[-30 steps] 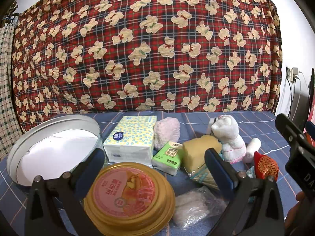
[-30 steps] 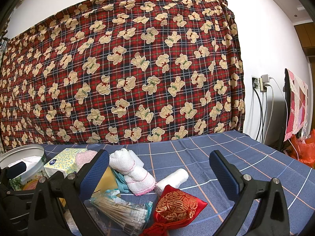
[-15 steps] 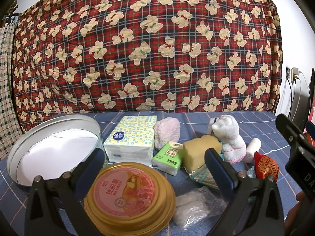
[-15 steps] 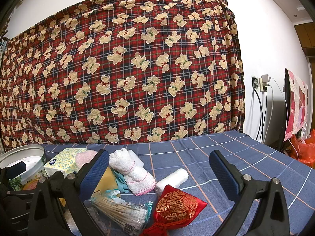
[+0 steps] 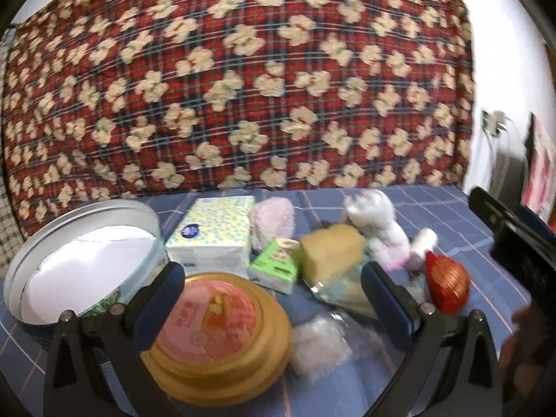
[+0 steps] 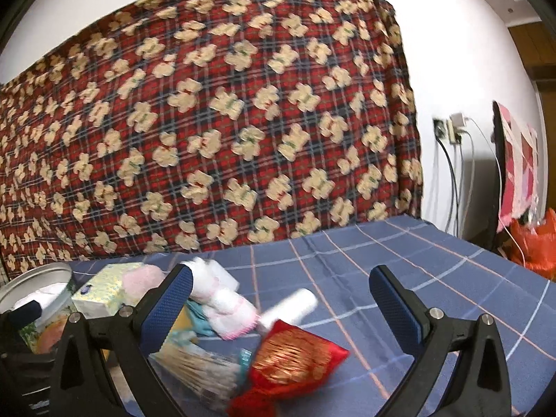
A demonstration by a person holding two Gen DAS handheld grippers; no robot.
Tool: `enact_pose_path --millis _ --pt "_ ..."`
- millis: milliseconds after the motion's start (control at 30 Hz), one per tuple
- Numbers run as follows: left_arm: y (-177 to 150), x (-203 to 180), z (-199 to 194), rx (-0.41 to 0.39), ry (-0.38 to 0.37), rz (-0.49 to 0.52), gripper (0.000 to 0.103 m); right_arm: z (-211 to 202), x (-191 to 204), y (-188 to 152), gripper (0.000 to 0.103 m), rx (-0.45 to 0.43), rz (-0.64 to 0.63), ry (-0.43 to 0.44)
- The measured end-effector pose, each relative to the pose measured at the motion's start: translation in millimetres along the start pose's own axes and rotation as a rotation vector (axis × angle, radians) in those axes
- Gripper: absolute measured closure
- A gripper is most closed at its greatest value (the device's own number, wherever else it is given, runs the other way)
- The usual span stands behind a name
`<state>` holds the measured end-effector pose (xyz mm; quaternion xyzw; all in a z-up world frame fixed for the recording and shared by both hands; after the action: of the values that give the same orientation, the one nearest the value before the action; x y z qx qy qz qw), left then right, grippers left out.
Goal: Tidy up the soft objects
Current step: 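Grasp the red brocade pouch with the right gripper while the left moves to the cotton swab bag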
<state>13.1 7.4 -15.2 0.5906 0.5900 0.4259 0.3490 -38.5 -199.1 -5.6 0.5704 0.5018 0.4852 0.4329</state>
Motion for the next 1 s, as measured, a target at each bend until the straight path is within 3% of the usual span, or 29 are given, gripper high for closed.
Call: enact_pose_path --millis 100,167,367,467,533,667,867,933,967,1000 --pt "-5.7 -3.9 -13.7 -0.014 -0.047 0.053 0.0 -1.5 -18.2 -3.0 0.0 0.068 -0.002 0.029" --pt "-10.5 -8.4 -22.5 -0.002 -0.117 0.091 0.0 0.5 -30.2 -6.6 0.0 0.135 -0.01 0.035" --pt "-25.9 -12.7 -37.5 0.093 -0.259 0.103 0.0 12.1 -58.9 -21.9 0.003 0.318 0.108 0.14" --pt "-31.3 -17.8 -39.5 0.117 -0.291 0.122 0.002 25.7 -57.8 -30.9 0.024 0.391 0.112 0.145" --pt "-34.8 -25.6 -40.3 0.131 -0.301 0.156 0.004 37.2 -62.2 -36.4 0.025 0.448 0.163 0.159" --pt "-36.2 -33.1 -40.7 0.146 -0.322 0.183 0.004 61.0 -69.2 -51.0 0.025 0.533 0.379 0.266" --pt "-35.4 -40.7 -36.0 0.174 -0.341 0.209 0.004 88.9 -46.5 -62.2 0.025 0.584 0.244 0.251" --pt "-34.2 -43.9 -36.8 0.172 -0.341 0.223 0.004 90.3 -43.0 -62.4 0.038 0.596 0.197 0.249" --pt "-33.8 -45.8 -36.8 0.172 -0.341 0.229 0.004 90.5 -43.8 -61.5 0.057 0.605 0.179 0.246" --pt "-32.6 -47.9 -36.6 0.169 -0.34 0.235 0.004 90.0 -44.4 -61.2 0.061 0.619 0.146 0.232"
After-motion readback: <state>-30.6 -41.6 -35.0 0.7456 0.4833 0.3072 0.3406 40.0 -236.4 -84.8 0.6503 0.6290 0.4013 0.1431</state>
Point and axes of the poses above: each gripper's, at about its wrist camera, not at the fingertips, and z roughly the way its jaws point, x to its left, y to its top, the point moved 2 cm from there along z, roughly the way its jaws point, and after that the axes turned 14 degrees about y, right-handed, at the moved point
